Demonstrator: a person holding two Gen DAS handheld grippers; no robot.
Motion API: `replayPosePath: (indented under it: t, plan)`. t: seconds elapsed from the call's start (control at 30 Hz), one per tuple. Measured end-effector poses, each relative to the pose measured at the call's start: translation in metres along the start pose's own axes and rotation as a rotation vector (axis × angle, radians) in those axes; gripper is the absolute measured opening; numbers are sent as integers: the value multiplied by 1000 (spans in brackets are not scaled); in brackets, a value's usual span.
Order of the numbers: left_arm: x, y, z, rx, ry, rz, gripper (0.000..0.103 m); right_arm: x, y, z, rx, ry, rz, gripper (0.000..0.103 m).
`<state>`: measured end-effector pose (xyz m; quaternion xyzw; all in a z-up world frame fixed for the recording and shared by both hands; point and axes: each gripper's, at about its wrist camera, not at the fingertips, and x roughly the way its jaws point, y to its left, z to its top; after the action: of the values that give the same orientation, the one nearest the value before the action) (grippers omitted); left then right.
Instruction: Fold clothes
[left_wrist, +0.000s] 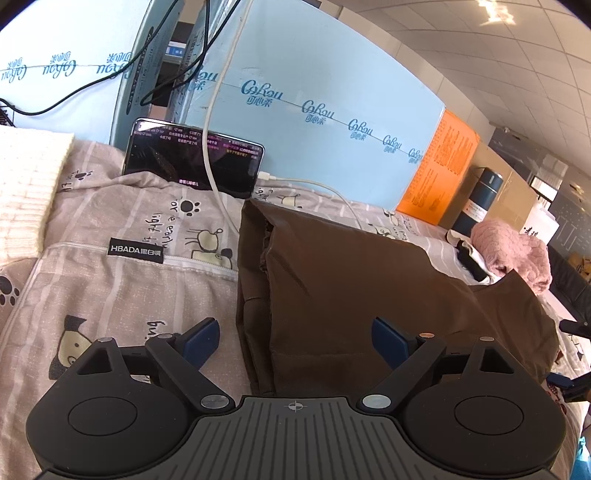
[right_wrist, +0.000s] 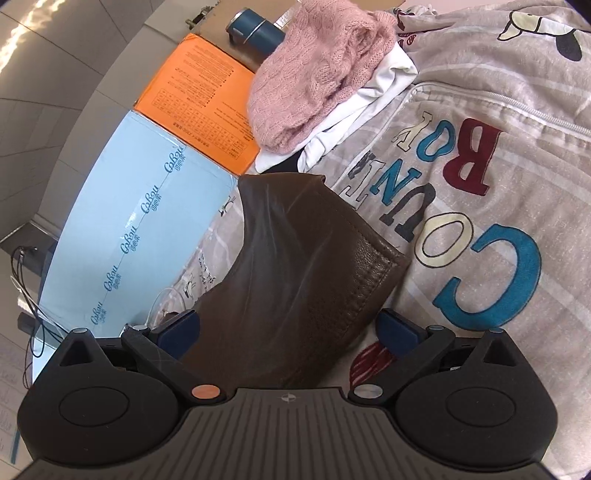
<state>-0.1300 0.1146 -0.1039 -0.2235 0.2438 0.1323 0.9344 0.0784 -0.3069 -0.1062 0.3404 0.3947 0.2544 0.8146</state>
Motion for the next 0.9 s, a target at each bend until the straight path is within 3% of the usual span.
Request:
replayPosePath:
  t: [0.17,0.23,0.3,0.37,0.43,0.47,0.67,0.9]
  plan:
    - [4,-2,-2,9,23,-21,92,22,12,-3,-24,-90,23,103]
    - [4,-2,-2,10,24,-24,93,28,17,-7,-29,-138,27,95]
    - [5,-3,-3,11,23,-29,93,32,19,-12,-27,-175,32,70]
    - [5,-3,-3,13,22,-33,93,35,20,-16,-27,-202,31,36]
    - [5,-3,-3,17,20,-38,93,35,20,-18,-65,-228,12,15]
    - [5,-3,-3,20,19,-40,93,31,19,-18,-70,-240,33,12]
    - [5,-10,-5,61,20,-86,93,4,17,-20,-140,-293,107,8]
    - [-8,-34,-13,189,-33,-283,94,-40,13,-16,-172,-404,67,7]
